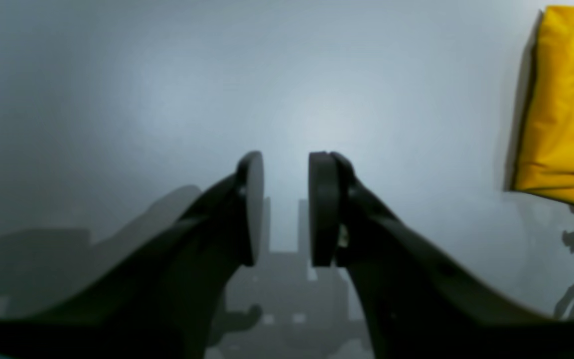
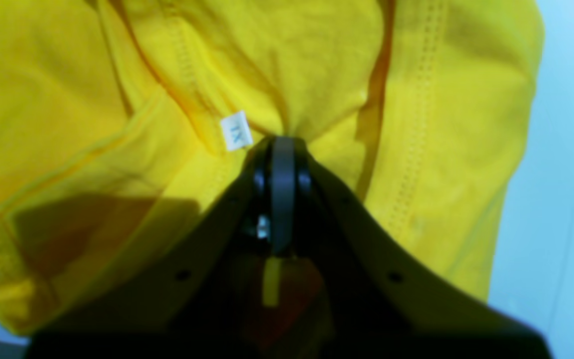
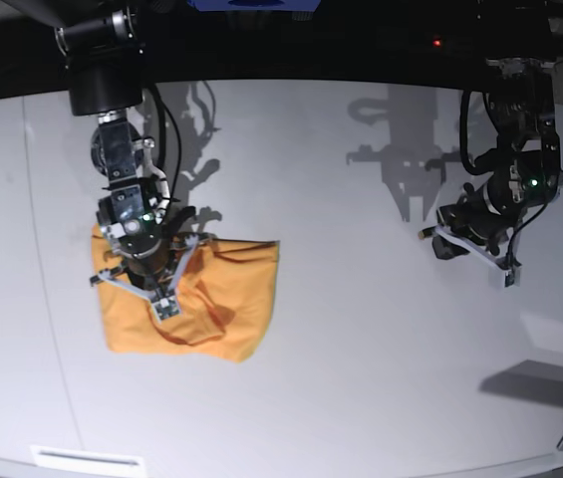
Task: Fold the T-shirt properly
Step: 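Drag the orange bundle with the right gripper away from the left gripper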
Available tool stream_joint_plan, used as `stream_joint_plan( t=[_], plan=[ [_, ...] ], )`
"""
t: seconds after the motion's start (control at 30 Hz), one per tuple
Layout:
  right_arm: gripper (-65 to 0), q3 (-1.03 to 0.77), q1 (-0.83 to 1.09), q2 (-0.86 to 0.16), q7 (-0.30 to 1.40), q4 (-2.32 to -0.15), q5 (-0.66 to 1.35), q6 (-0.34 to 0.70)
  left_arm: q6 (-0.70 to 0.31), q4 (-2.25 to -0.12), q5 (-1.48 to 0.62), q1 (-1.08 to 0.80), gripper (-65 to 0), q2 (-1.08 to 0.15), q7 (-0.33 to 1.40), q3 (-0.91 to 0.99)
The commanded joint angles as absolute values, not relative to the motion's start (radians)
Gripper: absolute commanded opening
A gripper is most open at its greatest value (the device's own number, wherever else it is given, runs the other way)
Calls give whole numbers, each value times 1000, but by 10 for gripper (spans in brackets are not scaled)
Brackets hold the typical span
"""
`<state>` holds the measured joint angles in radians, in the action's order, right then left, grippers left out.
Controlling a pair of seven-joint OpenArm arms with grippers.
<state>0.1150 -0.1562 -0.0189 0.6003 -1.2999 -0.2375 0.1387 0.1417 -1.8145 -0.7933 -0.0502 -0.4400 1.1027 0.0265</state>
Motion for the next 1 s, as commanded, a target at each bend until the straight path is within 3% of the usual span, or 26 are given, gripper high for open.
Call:
stream_joint_plan(
  t=[0.0, 0.37, 0.63, 0.83, 0.97],
  plan=[
    [-647, 107, -143, -30, 711, -1293, -255, 136, 139, -1830, -799, -36, -502, -453, 1084, 36],
    [-640, 114, -84, -33, 779, -1537, -257, 136, 139, -1830, -799, -35, -502, -453, 1084, 36],
    [-637, 139, -84, -33, 796, -1581, -257, 136, 139, -1830, -799, -18, -502, -449, 1084, 30],
    [-559, 202, -62, -31, 792, -1627, -343, 133, 139, -1836, -799, -16, -502, -447, 1082, 35],
    [-541, 211, -48, -28, 794, -1698, -449, 133, 139, -1837, -799, -15, -506, -446, 1075, 31]
  ],
)
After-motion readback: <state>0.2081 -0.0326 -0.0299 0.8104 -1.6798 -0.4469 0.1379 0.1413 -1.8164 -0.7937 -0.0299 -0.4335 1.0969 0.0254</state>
